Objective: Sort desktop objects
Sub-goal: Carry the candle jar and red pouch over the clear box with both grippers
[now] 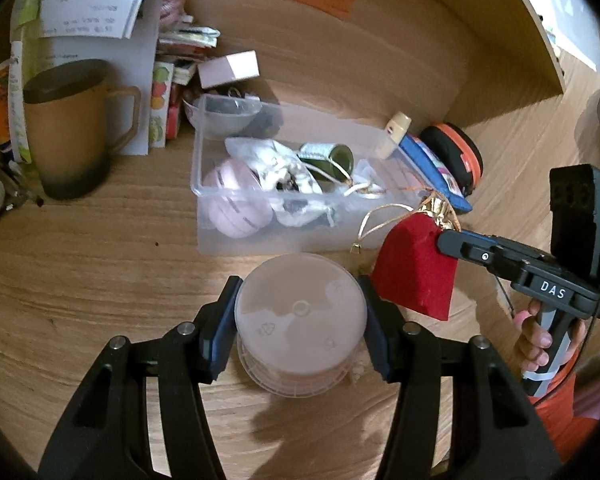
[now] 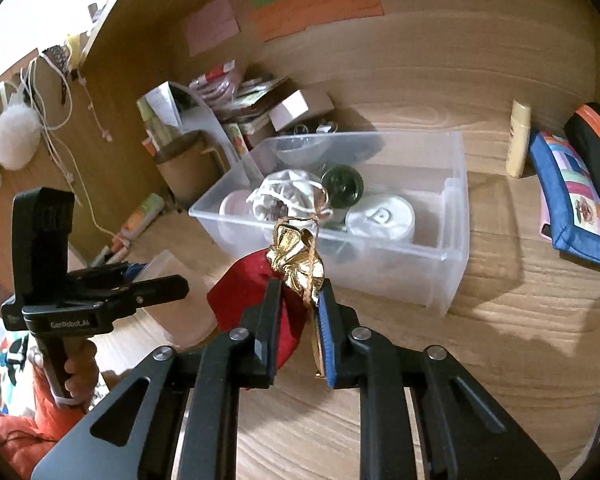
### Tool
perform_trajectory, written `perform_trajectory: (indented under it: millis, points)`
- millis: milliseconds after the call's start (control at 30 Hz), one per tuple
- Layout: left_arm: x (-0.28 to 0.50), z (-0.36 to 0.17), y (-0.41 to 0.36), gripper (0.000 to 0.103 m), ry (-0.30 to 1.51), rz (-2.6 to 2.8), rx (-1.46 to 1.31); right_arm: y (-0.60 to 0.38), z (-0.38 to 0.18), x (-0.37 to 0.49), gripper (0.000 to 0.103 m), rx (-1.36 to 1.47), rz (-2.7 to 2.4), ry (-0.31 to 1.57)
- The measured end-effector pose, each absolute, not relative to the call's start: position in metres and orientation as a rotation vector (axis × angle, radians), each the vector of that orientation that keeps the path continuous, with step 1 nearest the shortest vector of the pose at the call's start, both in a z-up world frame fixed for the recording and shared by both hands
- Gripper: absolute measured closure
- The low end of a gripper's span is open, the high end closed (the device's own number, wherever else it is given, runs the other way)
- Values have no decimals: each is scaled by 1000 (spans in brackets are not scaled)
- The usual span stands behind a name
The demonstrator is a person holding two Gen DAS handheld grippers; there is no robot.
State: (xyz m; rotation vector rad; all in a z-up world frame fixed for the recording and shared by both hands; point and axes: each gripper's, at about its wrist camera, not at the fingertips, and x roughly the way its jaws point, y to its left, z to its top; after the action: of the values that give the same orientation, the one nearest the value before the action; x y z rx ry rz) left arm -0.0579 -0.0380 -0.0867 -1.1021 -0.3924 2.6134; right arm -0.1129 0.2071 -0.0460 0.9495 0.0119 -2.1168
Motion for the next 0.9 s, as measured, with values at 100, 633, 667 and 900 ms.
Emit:
perform_trajectory:
  millis: [100, 633, 667, 900]
  points:
    - [-60, -79, -45, 48, -406, 2628, -1079, 206, -42, -118, 88, 944, -2124, -10]
    - [-86, -36, -59, 48, -429, 2620, -990, 201, -29, -143, 88, 921, -2123, -119]
    - [-88, -34, -60, 48, -431, 2619, -988, 201, -29, -145, 88, 924, -2123, -124]
    - [-105, -20, -59, 48, -427, 2616, -964, 199, -36, -166, 88, 966, -2111, -178]
